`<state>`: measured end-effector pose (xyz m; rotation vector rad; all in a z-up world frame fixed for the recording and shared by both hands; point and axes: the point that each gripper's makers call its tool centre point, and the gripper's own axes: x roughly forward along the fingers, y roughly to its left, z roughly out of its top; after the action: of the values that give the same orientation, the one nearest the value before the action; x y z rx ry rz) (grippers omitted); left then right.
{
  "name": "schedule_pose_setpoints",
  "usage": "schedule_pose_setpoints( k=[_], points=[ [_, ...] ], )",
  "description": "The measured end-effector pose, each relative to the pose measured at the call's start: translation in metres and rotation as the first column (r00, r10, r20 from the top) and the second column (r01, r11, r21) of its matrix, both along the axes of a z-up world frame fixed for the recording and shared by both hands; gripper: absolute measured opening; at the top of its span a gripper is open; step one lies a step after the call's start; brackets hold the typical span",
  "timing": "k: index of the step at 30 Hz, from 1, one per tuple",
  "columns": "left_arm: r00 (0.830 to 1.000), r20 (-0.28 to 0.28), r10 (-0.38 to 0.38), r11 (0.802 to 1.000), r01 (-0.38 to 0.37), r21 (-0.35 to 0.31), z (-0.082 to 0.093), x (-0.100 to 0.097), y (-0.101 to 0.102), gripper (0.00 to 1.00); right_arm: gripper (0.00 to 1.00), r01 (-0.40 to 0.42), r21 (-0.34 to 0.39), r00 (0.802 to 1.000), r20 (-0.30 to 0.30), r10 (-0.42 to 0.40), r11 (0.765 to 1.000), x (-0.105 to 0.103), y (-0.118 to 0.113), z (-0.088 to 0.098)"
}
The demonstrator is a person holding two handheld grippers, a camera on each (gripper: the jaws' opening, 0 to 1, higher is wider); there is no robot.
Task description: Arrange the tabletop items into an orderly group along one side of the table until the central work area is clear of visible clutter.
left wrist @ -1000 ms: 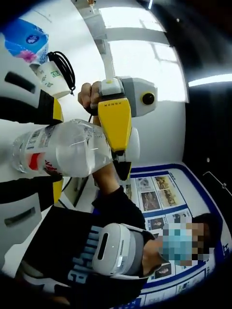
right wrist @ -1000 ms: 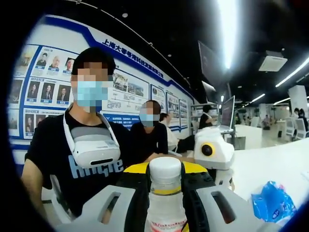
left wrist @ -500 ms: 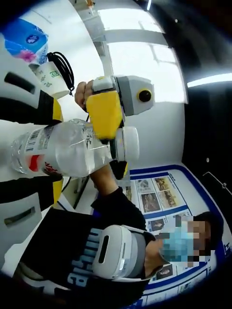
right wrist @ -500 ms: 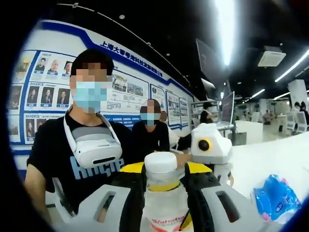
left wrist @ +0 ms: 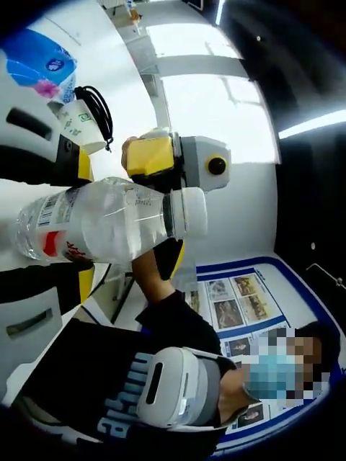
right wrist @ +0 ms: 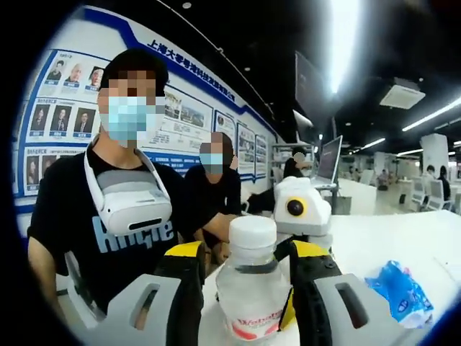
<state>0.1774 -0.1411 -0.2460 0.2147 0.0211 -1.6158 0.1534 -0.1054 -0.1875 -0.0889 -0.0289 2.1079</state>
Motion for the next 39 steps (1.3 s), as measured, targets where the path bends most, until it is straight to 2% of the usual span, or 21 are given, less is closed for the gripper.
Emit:
schedule_pose_setpoints(
  k=[7,11,14,20,25,28,34,35,37,39],
  points=[
    [0.999,0.003,0.05,0.999,-0.05,-0.001,0.0,0.003,0.0,0.4,0.53,0.053,0.018,0.997,0.053,-0.054,0.998,-0.002,-0.004,0.005],
    [0.996,-0.005,0.088,0.996,-0.088,-0.007,0.0,0.004,0.001,0.4,0.59,0.14,-0.001,0.985,0.102,-0.139,0.99,0.008,-0.004,0.001],
    [0.993,0.008,0.114,0.993,-0.114,-0.002,0.0,0.002,0.002,0.4,0.6,0.167,-0.006,0.98,0.108,-0.166,0.986,0.009,-0.008,0.0],
    [0.986,0.073,0.149,0.988,-0.15,0.016,0.001,-0.005,0.0,0.4,0.62,0.253,0.0,0.961,0.119,-0.251,0.968,0.016,-0.014,-0.001],
    [0.98,0.074,0.185,0.982,-0.186,0.02,0.001,-0.004,0.001,0.4,0.61,0.273,0.0,0.954,0.126,-0.271,0.962,0.011,-0.018,-0.007],
    [0.971,0.049,0.235,0.971,-0.236,0.022,0.001,0.0,0.004,0.4,0.61,0.278,-0.007,0.952,0.131,-0.275,0.96,0.009,-0.02,-0.01],
    [0.934,-0.042,0.354,0.935,-0.354,0.007,0.0,0.008,0.01,0.4,0.62,0.302,-0.008,0.944,0.146,-0.297,0.953,0.003,-0.023,-0.014],
    [0.937,-0.015,0.35,0.937,-0.35,0.004,-0.001,0.006,0.01,0.4,0.62,0.303,-0.008,0.943,0.146,-0.299,0.953,0.003,-0.024,-0.015],
    [0.931,-0.013,0.364,0.931,-0.364,0.001,0.0,0.005,0.01,0.4,0.62,0.316,-0.018,0.938,0.153,-0.309,0.949,0.002,-0.024,-0.017],
    [0.919,-0.034,0.394,0.919,-0.394,0.008,-0.001,0.007,0.011,0.4,0.63,0.344,-0.04,0.927,0.177,-0.332,0.938,0.005,-0.026,-0.023]
  ],
)
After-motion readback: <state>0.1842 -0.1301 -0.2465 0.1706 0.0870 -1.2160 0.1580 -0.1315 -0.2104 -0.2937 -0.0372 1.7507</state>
